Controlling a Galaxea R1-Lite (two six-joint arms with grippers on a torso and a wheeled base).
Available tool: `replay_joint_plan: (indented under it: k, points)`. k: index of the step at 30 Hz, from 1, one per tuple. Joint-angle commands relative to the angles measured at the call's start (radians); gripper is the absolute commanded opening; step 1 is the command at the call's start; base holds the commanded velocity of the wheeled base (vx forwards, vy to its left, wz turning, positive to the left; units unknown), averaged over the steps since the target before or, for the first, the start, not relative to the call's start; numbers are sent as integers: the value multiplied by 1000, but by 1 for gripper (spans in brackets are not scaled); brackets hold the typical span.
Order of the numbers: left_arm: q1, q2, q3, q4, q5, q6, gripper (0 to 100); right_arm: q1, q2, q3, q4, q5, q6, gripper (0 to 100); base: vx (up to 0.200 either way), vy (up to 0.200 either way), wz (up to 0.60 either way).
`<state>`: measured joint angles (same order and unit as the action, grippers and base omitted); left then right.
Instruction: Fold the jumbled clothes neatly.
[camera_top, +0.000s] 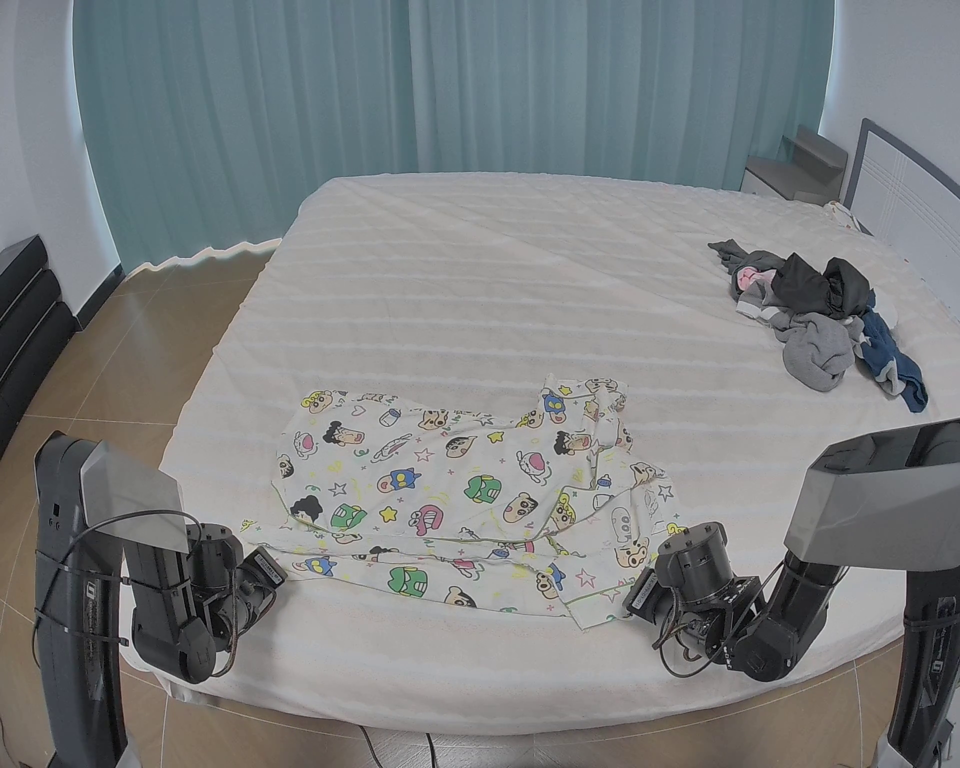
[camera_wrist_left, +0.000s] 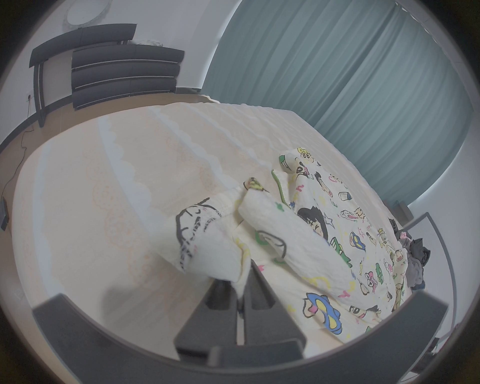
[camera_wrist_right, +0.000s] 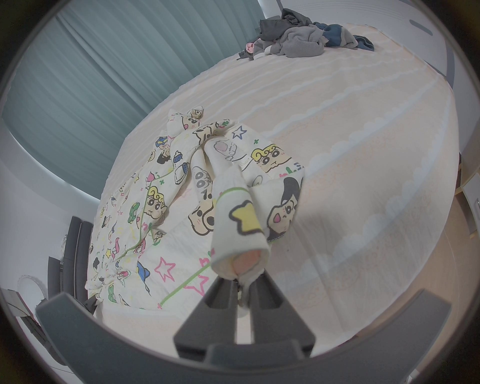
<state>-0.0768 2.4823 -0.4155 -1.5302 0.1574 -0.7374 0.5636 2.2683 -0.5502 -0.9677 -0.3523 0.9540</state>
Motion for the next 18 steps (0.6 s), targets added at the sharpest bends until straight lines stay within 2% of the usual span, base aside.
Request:
replay_joint_plan:
  k: [1, 6, 18]
  points:
    - [0, 21, 32, -41, 1, 21, 0, -1, -10, 10, 1, 0, -1, 0, 0, 0, 0]
    - [0, 20, 81, -41, 1, 81, 0, -2, -52, 38, 6, 0, -12, 0, 0, 0, 0]
    - [-1, -34, 205, -41, -6, 124, 0, 4, -116, 119, 15, 19, -54, 0, 0, 0, 0]
